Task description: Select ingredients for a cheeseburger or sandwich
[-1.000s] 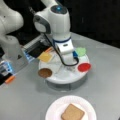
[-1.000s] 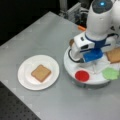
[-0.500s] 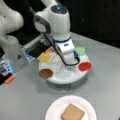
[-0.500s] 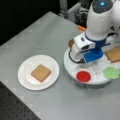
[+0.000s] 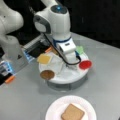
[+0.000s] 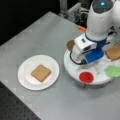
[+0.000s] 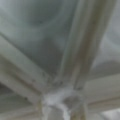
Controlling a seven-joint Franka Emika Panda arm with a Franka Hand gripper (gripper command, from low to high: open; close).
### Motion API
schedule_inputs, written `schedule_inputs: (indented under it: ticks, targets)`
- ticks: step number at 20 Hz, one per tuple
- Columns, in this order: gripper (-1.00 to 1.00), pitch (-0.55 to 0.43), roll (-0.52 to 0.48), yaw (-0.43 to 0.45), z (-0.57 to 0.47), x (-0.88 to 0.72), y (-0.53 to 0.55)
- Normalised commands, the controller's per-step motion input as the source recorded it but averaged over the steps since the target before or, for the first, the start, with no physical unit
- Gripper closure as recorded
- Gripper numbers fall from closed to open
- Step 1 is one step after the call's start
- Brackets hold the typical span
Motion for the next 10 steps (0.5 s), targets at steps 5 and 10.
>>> schedule_inputs:
  ticks: [5, 10]
  targets:
    - [-1.00, -0.149, 0.167, 0.159, 0.01, -0.07, 0.12]
    - [-1.00, -0.127, 0.173, 0.066, 0.00, -0.08, 0.08]
